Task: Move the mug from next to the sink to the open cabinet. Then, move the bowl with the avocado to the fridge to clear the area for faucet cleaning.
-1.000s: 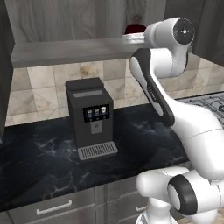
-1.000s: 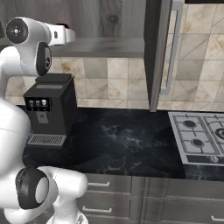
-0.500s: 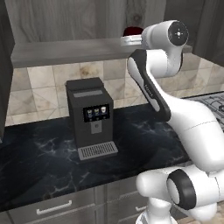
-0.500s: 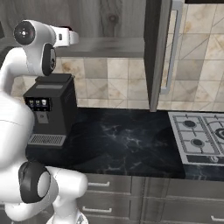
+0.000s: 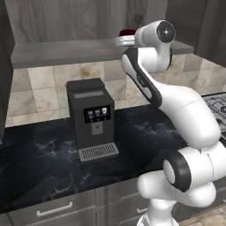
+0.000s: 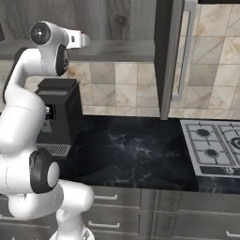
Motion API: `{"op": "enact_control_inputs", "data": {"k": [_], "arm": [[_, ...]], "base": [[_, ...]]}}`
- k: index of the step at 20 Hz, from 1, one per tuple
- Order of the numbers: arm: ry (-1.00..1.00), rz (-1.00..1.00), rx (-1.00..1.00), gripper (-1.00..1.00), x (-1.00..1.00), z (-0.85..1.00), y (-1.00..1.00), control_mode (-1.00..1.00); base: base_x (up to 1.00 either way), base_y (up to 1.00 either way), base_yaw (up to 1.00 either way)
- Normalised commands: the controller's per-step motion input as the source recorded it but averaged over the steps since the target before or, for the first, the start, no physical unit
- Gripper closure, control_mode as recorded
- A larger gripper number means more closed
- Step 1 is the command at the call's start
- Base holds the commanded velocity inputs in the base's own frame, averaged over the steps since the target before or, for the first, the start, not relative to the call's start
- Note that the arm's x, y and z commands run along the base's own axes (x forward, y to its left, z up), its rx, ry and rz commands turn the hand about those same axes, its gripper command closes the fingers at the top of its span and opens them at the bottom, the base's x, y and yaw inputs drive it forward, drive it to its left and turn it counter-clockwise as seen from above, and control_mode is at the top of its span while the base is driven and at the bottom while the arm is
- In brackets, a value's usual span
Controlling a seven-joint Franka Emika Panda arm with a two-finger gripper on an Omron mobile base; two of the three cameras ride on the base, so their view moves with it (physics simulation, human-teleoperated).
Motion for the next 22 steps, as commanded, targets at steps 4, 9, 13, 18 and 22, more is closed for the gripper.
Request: {"op": "enact_control_inputs", "data": {"k": [4, 9, 13, 18, 22], "arm": [[0.04, 0.00, 0.00, 1.00, 0.37, -0.18, 0.02, -1.00], [0.01, 0.00, 0.00, 1.00, 0.30, -0.14, 0.00, -1.00], [0.01, 0.00, 0.00, 1.00, 0.54, -0.14, 0.07, -1.00], [0.05, 0.00, 0.00, 1.00, 0.72, -0.14, 0.19, -1.00], [0.11, 0.00, 0.00, 1.00, 0.64, -0.07, 0.13, -1.00]], "base": [[0.00, 0.00, 0.00], [0.00, 0.00, 0.00], [0.00, 0.00, 0.00], [0.00, 0.00, 0.00], [0.00, 0.00, 0.00]]}}
